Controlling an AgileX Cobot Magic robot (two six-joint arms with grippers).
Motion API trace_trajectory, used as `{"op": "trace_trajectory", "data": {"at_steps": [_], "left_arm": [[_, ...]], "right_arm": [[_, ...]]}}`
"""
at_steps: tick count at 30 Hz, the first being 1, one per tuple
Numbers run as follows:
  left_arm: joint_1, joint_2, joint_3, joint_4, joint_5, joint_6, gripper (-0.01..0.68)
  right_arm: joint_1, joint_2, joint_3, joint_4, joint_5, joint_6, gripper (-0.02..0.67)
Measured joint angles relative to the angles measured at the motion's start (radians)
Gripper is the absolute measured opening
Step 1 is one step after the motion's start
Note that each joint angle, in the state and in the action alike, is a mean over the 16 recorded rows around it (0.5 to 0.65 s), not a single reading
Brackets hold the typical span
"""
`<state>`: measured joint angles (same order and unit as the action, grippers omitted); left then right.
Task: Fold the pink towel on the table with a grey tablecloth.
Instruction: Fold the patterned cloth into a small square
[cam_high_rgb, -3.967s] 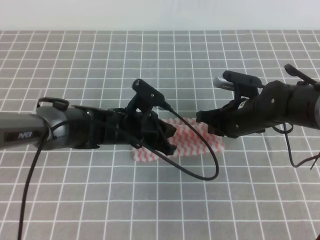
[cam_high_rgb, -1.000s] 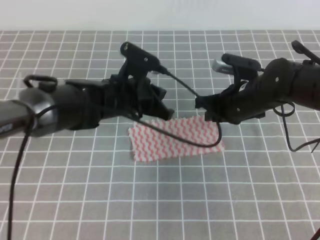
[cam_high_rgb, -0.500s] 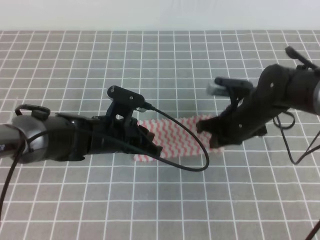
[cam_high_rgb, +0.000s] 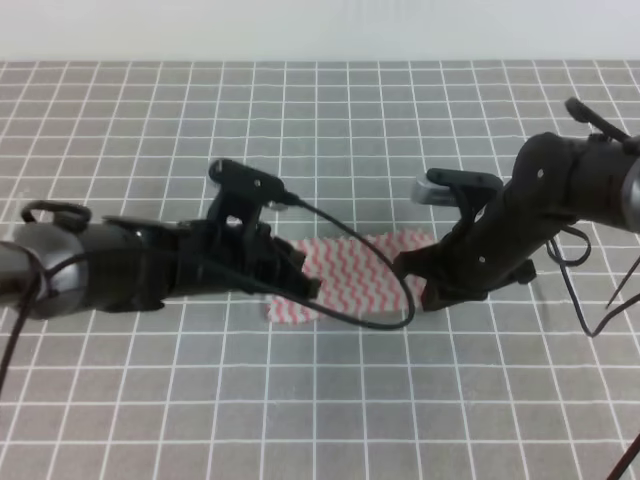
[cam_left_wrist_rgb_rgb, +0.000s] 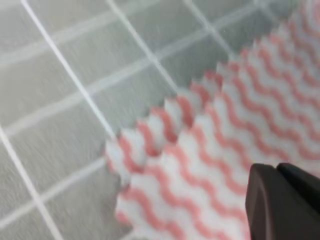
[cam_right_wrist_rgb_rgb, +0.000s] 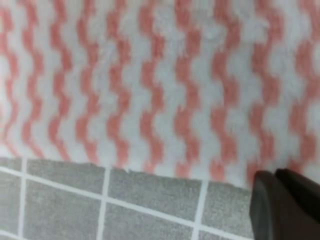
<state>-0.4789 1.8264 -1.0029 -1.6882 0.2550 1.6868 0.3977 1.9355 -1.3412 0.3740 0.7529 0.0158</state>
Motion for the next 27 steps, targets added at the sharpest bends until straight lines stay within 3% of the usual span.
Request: {"op": "trace_trajectory", "data": {"at_steps": [12,19,27], "left_arm": [[0.007,0.011,0.005,0.185,0.119,-0.215,-0.001],[0.009,0.039,0.010,0.268,0.085,-0.278,-0.001],[0.009,0.049,0.009,0.292,0.017,-0.281,-0.001]], "right_arm": [[0.000,-0.013,-0.032,0.123,-0.012,-0.090,-0.015],[-0.001,0.021,-0.034,0.213,-0.038,-0.164,-0.015],[-0.005,0.054,-0.034,0.211,-0.059,-0.184,-0.015]]}}
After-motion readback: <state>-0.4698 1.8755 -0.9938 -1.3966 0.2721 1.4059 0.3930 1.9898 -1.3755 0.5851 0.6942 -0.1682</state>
